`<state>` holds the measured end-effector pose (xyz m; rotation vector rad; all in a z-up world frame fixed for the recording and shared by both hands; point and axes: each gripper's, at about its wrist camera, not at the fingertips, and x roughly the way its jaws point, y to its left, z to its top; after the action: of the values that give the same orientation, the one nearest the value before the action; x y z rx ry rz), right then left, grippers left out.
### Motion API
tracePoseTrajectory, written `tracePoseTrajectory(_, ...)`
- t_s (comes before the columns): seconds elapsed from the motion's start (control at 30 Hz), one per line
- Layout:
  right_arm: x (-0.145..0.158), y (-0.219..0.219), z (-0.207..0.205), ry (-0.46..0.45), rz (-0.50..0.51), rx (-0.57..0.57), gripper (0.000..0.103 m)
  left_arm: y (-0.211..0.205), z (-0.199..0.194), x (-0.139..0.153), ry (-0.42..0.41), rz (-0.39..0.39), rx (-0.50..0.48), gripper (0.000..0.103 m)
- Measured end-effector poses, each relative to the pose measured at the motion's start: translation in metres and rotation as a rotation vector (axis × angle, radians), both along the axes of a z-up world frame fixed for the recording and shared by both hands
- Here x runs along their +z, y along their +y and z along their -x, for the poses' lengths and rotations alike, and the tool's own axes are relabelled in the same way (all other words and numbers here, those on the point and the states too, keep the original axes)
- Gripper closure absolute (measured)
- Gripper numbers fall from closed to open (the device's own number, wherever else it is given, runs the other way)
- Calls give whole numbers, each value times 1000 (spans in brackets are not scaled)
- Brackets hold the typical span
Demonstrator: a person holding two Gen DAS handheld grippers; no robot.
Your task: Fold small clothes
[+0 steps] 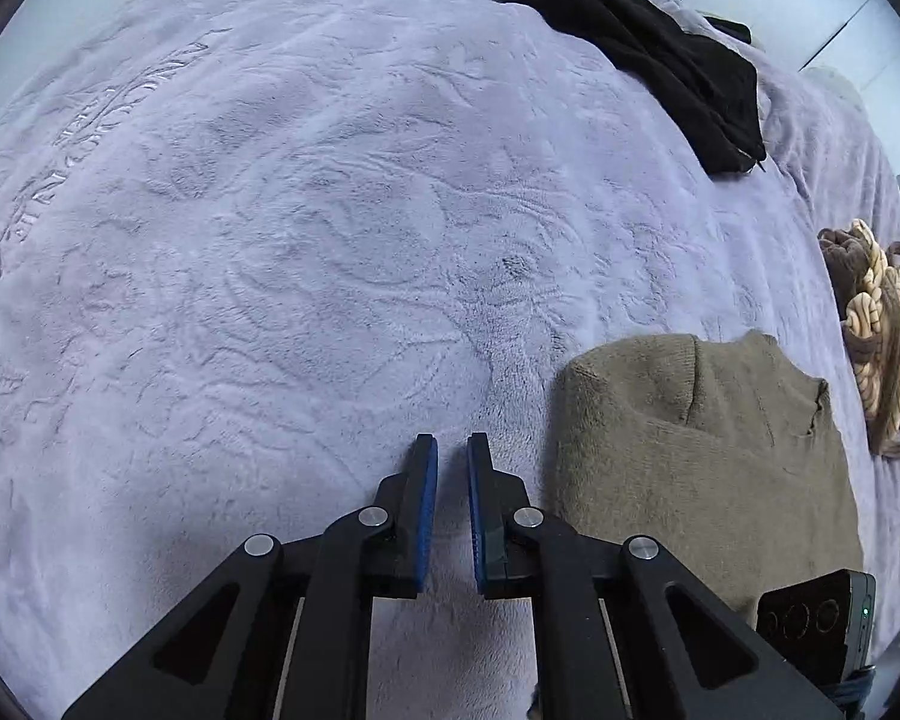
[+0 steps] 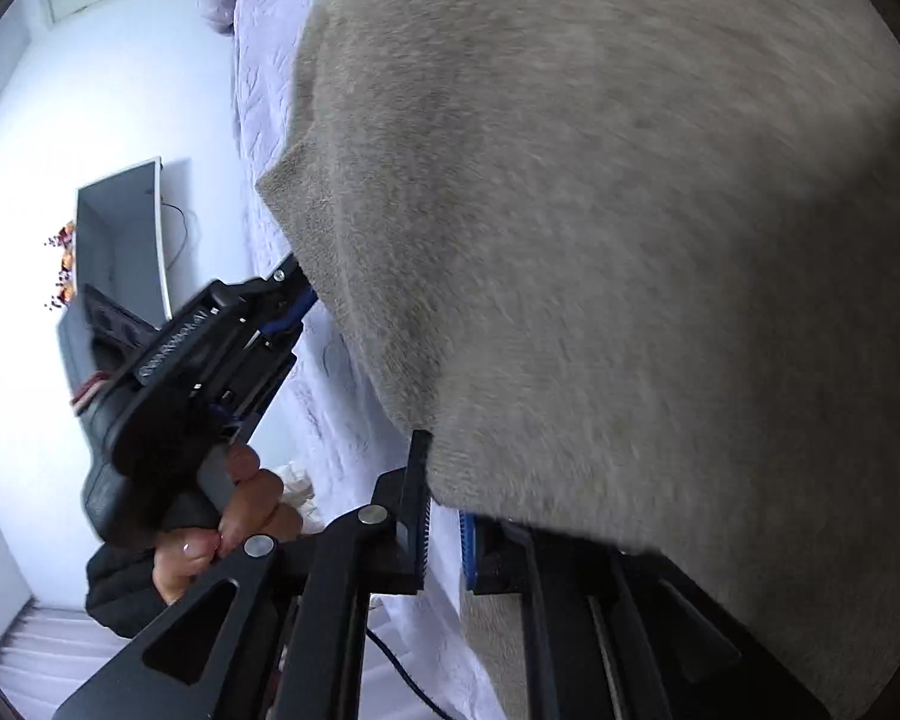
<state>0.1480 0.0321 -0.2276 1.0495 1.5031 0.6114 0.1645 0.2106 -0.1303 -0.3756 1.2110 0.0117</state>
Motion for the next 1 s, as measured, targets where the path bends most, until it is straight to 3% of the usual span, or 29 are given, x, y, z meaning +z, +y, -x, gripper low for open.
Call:
tracePoseTrajectory(0.03,8,-2,1,-22,2,26,54,3,3,4,-4,3,-4,92)
tracePoseTrajectory(0.1,26,-10,2,-73,41,55,35,4,9,12,-8,3,-27,92)
tracePoseTrajectory(0.2,55,-65,9,-156,210,-21,34,-6,15,22,-26,31,-65,92)
tracePoseTrajectory(0.4,55,-195,17,-72,393,-391,34,-50,7,17,-42,15,-104,88)
tracePoseTrajectory(0.43,47,-210,19,-34,380,-453,34,-56,7,15,-37,-9,-98,78)
tracePoseTrajectory(0.47,42,-220,19,-12,350,-500,34,-61,7,14,-34,-24,-94,39)
tracePoseTrajectory(0.5,36,-233,18,7,314,-541,34,-65,9,15,-38,-45,-83,19)
tracePoseTrajectory(0.57,27,-245,13,43,267,-598,34,-73,10,18,-53,-79,-91,19)
tracePoseTrajectory(0.6,24,-243,10,49,259,-611,37,-76,10,18,-47,-85,-98,19)
tracePoseTrajectory(0.67,23,-230,-2,31,277,-587,54,-79,10,20,-39,-89,-101,19)
tracePoseTrajectory(0.7,25,-226,-10,15,294,-553,79,-80,10,24,-45,-86,-101,19)
tracePoseTrajectory(0.73,31,-222,-20,-11,312,-525,95,-81,12,28,-56,-82,-100,19)
tracePoseTrajectory(0.83,67,-242,-38,-170,344,-445,95,-84,13,33,-83,-86,-99,19)
tracePoseTrajectory(0.9,79,-253,-47,-254,403,-386,95,-88,12,21,-48,-119,-105,19)
tracePoseTrajectory(0.93,78,-252,-53,-271,468,-346,95,-89,12,12,-25,-142,-108,19)
tracePoseTrajectory(1.0,63,-254,-59,-246,498,-308,95,-89,14,-4,17,-193,-108,19)
